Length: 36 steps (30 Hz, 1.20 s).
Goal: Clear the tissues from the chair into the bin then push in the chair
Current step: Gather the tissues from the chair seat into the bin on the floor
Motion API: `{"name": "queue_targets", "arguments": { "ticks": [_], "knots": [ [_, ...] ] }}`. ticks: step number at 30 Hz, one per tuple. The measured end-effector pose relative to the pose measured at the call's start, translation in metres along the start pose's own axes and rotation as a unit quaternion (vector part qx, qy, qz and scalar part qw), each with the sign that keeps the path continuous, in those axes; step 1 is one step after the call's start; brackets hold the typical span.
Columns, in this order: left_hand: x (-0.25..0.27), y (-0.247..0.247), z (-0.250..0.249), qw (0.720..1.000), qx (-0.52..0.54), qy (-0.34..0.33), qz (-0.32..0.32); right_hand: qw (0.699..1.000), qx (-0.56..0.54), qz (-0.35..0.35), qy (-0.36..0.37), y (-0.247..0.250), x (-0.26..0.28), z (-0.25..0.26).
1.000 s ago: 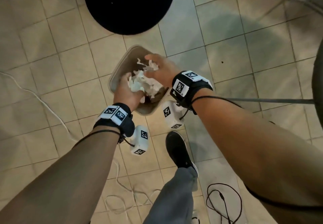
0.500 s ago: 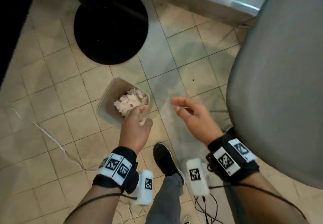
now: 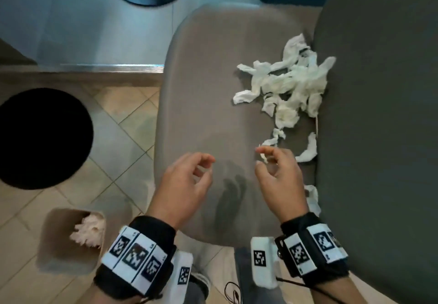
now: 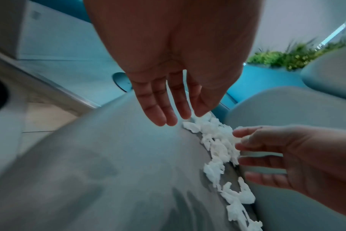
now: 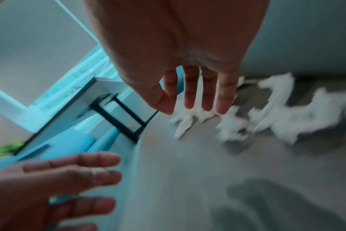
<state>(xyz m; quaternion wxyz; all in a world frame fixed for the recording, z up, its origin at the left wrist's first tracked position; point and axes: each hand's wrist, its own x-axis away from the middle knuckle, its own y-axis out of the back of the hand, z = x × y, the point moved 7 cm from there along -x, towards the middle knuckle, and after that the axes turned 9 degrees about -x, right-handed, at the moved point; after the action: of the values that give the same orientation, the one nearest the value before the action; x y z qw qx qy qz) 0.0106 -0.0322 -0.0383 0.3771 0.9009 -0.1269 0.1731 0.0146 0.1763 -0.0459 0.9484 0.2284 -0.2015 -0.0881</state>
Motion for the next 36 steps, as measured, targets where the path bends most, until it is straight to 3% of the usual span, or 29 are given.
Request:
{"name": "queue_targets", "arguments": {
  "ticks": [2,6,10,14,20,24,29,33,36],
  "knots": [
    [-0.029,-0.024,-0.029,0.998,-0.043,-0.025,0.028,0.998,0.056,-0.024,-0.029,0.029,-0.015,-0.023],
    [-0.08,-0.087,-0.071,0.986,-0.115,-0.053,0.107,0.986,0.107,0.018,-0.125,0.052,-0.029,-0.067],
    [-0.11,-0.144,-0.087,0.951,-0.227,-0.063,0.202,0.976,0.121,0.049,-0.175,0.053,-0.038,-0.091],
    [-0.123,-0.175,-0.092,0.918,-0.32,-0.082,0.22,0.971,0.138,0.048,-0.19,0.053,-0.045,-0.115],
    [-0.133,-0.174,-0.081,0.917,-0.334,-0.089,0.199,0.98,0.115,0.014,-0.163,0.054,-0.046,-0.126],
    [-0.143,-0.151,-0.087,0.956,-0.239,-0.069,0.155,0.988,0.033,-0.01,-0.152,0.06,-0.052,-0.124],
    [-0.17,-0.095,-0.097,0.985,-0.168,-0.004,0.046,0.968,-0.086,-0.08,-0.221,0.071,-0.085,-0.106],
    [-0.206,-0.068,-0.103,0.979,-0.203,0.007,-0.003,0.959,-0.101,-0.142,-0.226,0.077,-0.128,-0.072],
    [-0.236,-0.069,-0.094,0.966,-0.259,0.004,0.002,0.966,-0.082,-0.131,-0.205,0.07,-0.155,-0.054]
  ]
}}
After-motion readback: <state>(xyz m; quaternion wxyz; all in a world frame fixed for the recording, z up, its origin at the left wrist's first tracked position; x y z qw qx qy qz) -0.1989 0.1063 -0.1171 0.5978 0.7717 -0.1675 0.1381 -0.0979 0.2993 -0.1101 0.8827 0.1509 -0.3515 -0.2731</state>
